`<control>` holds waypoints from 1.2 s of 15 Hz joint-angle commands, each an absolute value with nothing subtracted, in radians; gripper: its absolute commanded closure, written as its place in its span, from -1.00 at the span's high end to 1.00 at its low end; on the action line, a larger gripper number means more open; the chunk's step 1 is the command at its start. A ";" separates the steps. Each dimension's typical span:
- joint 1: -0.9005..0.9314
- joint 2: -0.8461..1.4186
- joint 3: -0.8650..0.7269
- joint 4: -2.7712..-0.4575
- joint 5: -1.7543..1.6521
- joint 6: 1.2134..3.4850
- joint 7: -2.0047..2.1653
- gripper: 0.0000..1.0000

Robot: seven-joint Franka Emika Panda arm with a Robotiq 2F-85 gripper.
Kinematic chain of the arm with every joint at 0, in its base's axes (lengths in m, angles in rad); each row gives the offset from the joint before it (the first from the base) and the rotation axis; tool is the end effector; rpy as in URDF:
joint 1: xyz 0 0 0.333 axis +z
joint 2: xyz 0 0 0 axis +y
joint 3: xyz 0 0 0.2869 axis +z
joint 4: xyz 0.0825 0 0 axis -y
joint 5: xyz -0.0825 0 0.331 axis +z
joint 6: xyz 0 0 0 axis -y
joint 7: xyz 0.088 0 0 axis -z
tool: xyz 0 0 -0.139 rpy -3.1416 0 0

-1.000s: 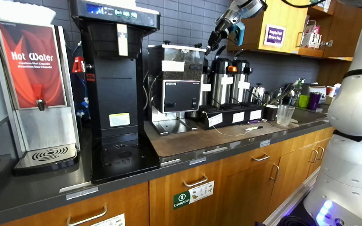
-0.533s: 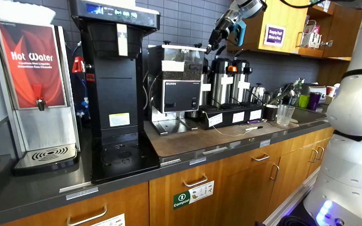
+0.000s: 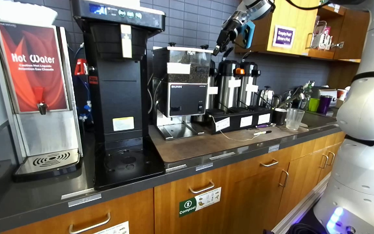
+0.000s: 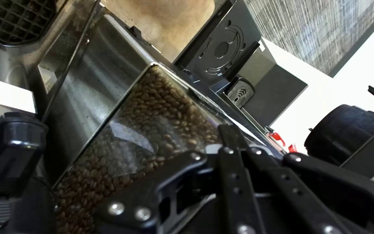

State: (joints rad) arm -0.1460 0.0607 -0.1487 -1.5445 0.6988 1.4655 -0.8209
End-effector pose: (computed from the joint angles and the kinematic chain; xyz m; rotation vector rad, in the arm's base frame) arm 0.5088 -0.0529 0.5696 -2.3729 -0.6720 -0.3241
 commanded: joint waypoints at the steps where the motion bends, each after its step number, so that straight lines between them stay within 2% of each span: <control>1: -0.155 0.087 -0.140 -1.501 0.726 1.420 -0.812 -1.00; 18: -0.153 0.140 -0.128 -1.454 0.709 1.418 -0.798 -1.00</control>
State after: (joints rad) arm -0.1476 0.1095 -0.1473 -1.4984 0.6992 1.4322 -0.8207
